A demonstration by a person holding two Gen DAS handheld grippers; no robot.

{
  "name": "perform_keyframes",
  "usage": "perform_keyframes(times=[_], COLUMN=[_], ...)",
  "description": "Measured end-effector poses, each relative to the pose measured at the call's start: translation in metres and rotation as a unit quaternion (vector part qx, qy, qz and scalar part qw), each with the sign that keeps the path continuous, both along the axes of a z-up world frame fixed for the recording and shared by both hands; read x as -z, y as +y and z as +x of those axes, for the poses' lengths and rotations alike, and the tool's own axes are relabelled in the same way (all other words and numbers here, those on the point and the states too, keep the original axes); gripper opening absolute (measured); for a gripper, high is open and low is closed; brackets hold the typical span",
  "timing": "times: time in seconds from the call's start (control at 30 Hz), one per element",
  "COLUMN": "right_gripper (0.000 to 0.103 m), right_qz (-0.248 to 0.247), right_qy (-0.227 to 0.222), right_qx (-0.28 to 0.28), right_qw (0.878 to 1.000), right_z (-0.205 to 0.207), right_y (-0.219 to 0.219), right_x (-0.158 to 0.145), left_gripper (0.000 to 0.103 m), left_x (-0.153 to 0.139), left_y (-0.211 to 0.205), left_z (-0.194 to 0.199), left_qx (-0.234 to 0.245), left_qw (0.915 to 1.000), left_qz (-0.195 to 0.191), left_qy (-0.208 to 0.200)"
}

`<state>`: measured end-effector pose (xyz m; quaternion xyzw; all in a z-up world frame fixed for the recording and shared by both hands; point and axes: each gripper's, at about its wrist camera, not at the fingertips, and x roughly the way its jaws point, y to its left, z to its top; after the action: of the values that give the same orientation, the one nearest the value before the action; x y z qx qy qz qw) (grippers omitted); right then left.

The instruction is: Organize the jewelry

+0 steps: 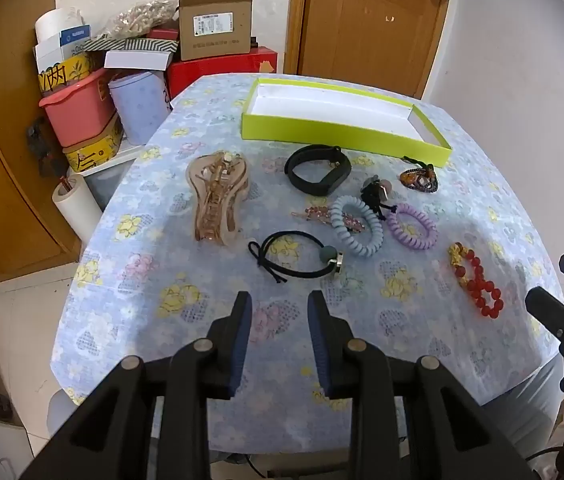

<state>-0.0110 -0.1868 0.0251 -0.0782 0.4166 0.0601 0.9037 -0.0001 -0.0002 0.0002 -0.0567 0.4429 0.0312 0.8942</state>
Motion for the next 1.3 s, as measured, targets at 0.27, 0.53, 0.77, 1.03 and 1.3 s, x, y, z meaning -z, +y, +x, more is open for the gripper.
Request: perform_keyframes(times=[0.27, 0.53, 0.77, 1.03, 1.3], right_gripper=[0.095, 0.095, 0.095, 0.095, 0.095], right_qz=[0.001, 0.002, 0.002, 0.002, 0.003], right_qy=[0.001, 0.001, 0.001, 0.001, 0.001], right_qx=[-0.001, 0.0, -0.001, -0.001, -0.002], right_qw=[1.0, 1.0, 1.0, 1.0, 1.0], right_z=[0.0005, 0.0005, 0.0006, -0.0008, -0.0011], right_y=[0.0008, 0.0013, 0.0007, 0.0051, 0.0038], right_x=[0.0004, 0.0003, -0.0004, 0.0001, 0.0004], left_gripper=[0.03, 0.03, 0.03, 0.03, 0.03], left_x=[-0.0032, -0.0013, -0.0016, -0.0036, -0.0037], left_y=[-0.0034, -0.0028, -0.0039, -0.0035, -0.0064], left_z=[-0.0054, -0.0035, -0.0044, -0.0066, -0.0075], left_qx=[-0.004, 0.001, 0.001, 0.01, 0.022], left_qw=[0.9998, 0.9996, 0.9997, 0.9998, 0.9997], left_qz=[0.021, 0.027, 0.024, 0.015, 0.014], left_qy=[-0.003, 0.004, 0.003, 0.0, 0.0])
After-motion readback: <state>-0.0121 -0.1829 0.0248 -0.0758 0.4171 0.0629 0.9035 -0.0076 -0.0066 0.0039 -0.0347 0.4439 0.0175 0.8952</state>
